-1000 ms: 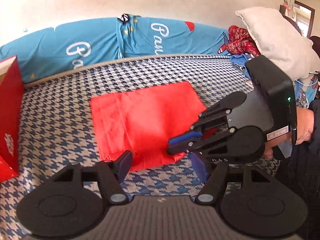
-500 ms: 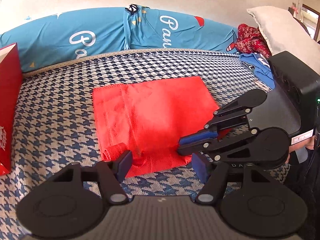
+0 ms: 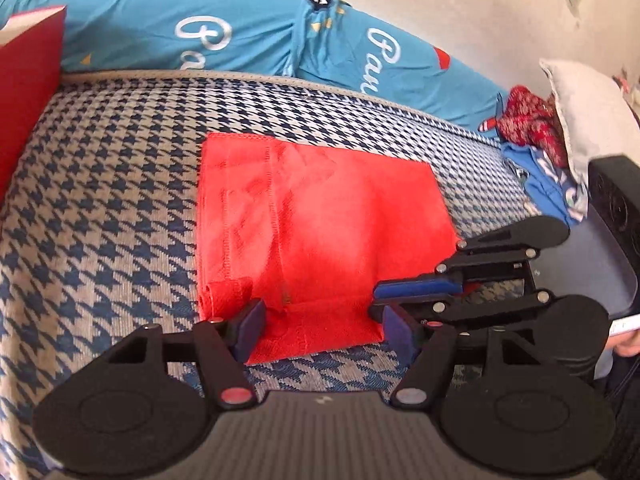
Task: Fold shopping bag
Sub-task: 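Open the left gripper off the bag while the right gripper moves beside it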
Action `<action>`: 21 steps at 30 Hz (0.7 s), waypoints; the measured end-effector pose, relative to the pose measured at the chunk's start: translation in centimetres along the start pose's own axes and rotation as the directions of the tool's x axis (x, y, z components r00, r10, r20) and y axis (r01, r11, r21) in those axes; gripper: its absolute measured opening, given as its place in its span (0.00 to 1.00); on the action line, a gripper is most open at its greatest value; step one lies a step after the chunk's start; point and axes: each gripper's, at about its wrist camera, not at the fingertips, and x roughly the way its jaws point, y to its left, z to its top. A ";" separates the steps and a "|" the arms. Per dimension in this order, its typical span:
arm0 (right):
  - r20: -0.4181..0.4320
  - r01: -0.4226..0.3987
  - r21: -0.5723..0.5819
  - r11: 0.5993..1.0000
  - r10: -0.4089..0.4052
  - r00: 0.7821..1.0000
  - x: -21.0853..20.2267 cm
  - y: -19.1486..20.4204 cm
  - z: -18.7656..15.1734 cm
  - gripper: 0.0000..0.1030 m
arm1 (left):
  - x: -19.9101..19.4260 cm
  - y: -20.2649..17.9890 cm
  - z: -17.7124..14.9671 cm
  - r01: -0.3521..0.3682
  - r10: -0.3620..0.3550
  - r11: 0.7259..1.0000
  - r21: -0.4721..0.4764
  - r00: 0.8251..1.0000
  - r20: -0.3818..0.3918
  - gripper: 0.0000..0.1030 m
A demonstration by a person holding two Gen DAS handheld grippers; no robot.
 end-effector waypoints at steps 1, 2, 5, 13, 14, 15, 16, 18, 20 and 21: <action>0.000 -0.001 0.002 1.000 0.001 1.000 0.0 -0.1 0.0 0.07 | -0.3 -0.6 0.1 -0.006 0.005 1.000 0.026 1.000 0.013 0.63; 0.000 -0.001 0.002 1.000 0.001 1.000 0.0 -0.1 0.0 0.07 | -0.7 -1.2 0.1 -0.010 0.008 0.998 0.068 1.000 0.025 0.63; -0.001 -0.001 0.002 1.000 0.001 1.000 0.0 -0.1 0.0 0.07 | -1.8 -2.2 0.1 -0.014 0.008 0.993 0.118 0.999 0.046 0.63; -0.001 0.003 0.008 1.000 -0.003 1.000 0.0 0.2 -0.1 0.07 | -3.6 -1.0 0.6 -0.061 0.052 0.996 0.071 0.991 0.124 0.64; -0.001 0.001 0.006 1.000 -0.001 1.000 0.0 0.1 0.0 0.07 | -3.4 -0.8 0.6 -0.065 0.057 0.996 0.063 0.991 0.122 0.63; -0.002 -0.001 0.003 1.000 0.001 1.000 0.0 0.0 0.0 0.07 | -3.3 -0.6 0.7 -0.067 0.060 0.996 0.055 0.991 0.119 0.64; -0.002 -0.004 0.001 1.000 0.004 1.000 0.0 -0.2 0.0 0.07 | -3.1 -0.6 0.6 -0.066 0.059 0.996 0.056 0.992 0.111 0.64; -0.003 -0.004 -0.001 1.000 0.004 1.000 0.0 -0.2 0.0 0.07 | -2.8 -0.6 0.4 -0.063 0.057 0.996 0.057 0.994 0.096 0.64; -0.003 -0.004 -0.002 1.000 0.004 1.000 0.0 -0.2 0.0 0.07 | -2.5 -0.6 0.3 -0.060 0.055 0.997 0.058 0.995 0.080 0.64; -0.003 -0.004 -0.003 1.000 0.004 1.000 0.0 -0.2 0.0 0.07 | -2.2 -0.6 0.2 -0.062 0.057 0.996 0.060 0.996 0.072 0.64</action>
